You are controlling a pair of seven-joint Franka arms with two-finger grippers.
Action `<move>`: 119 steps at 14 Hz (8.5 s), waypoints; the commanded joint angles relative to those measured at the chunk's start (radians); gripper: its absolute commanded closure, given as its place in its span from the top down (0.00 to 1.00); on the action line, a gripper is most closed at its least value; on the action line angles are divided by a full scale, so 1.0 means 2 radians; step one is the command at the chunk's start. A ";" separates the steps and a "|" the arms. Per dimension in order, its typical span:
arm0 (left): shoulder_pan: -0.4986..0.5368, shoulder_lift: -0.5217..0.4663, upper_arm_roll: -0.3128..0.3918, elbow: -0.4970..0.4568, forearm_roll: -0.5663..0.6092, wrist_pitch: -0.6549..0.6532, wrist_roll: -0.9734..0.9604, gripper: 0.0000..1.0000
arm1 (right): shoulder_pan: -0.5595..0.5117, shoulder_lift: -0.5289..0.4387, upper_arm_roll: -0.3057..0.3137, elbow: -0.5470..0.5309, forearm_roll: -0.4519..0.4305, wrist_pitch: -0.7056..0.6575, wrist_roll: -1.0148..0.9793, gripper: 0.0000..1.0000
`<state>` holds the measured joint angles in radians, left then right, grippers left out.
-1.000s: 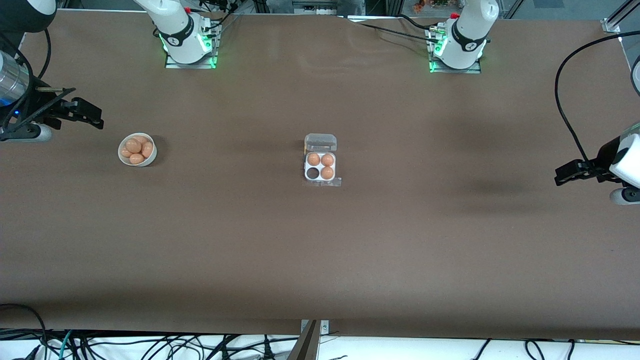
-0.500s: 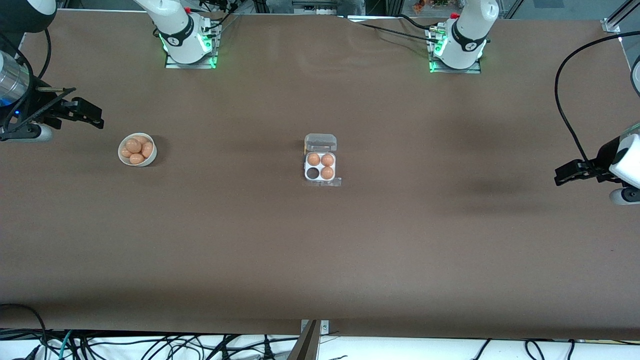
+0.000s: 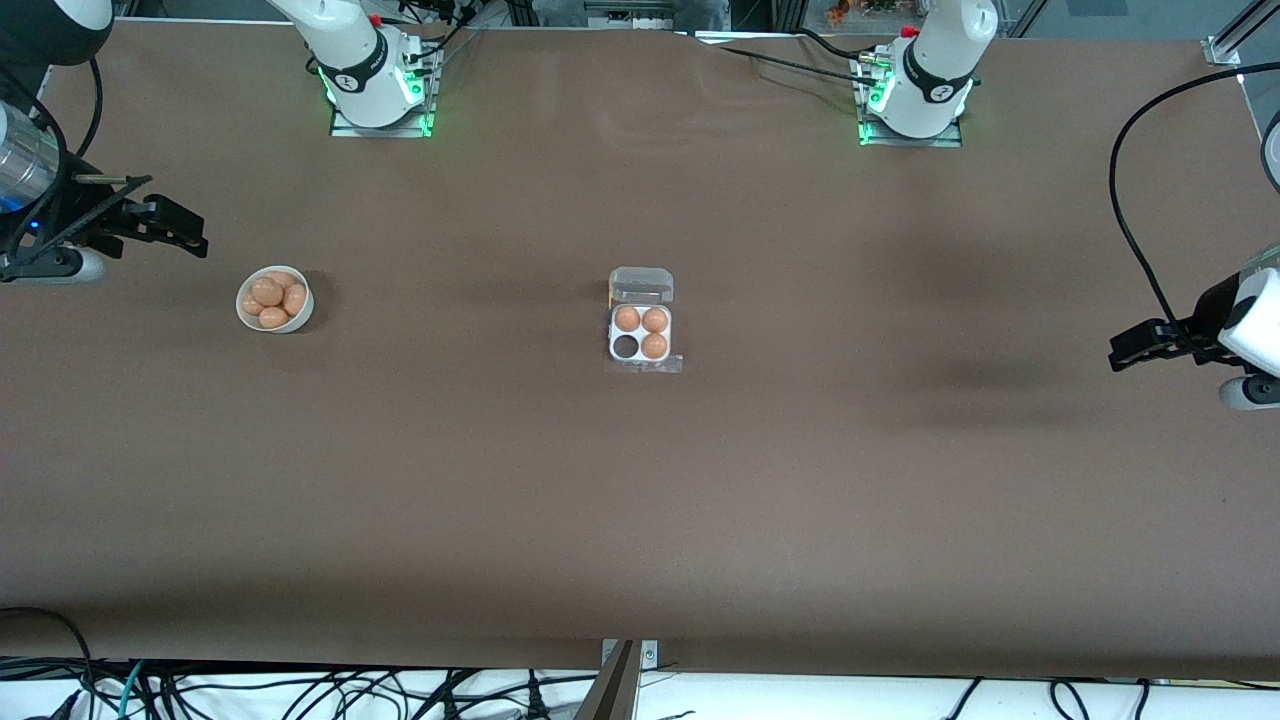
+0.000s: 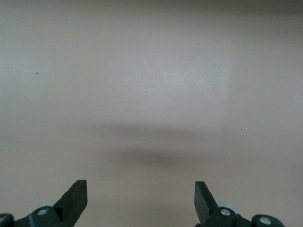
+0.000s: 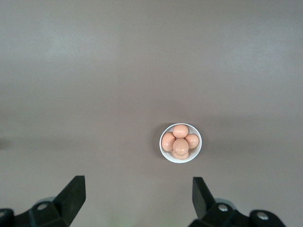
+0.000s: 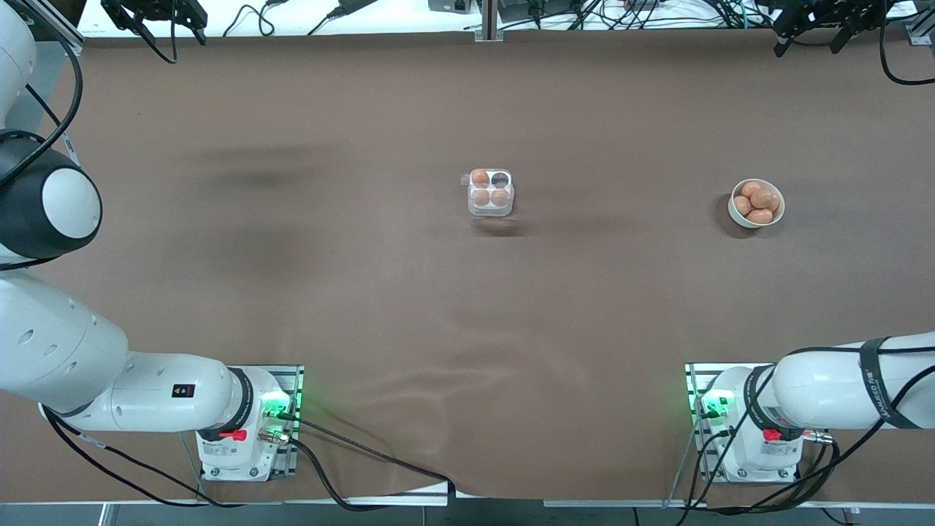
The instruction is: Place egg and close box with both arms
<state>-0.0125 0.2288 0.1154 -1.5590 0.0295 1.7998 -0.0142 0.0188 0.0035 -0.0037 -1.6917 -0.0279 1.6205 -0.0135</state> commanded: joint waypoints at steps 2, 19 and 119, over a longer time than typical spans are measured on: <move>-0.001 0.004 0.001 0.012 -0.009 -0.009 0.006 1.00 | -0.002 -0.006 0.002 -0.003 0.002 -0.006 0.002 1.00; -0.001 0.004 0.001 0.012 -0.009 -0.009 0.006 1.00 | -0.002 -0.016 0.003 -0.090 0.002 0.070 0.002 1.00; -0.006 0.008 -0.007 0.014 -0.009 -0.009 0.005 1.00 | 0.281 0.396 0.108 0.134 0.001 0.282 0.649 0.29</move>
<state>-0.0255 0.2339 0.1020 -1.5589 0.0295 1.7997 -0.0142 0.5756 0.7783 0.2113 -1.4504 -0.0262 2.1940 1.2799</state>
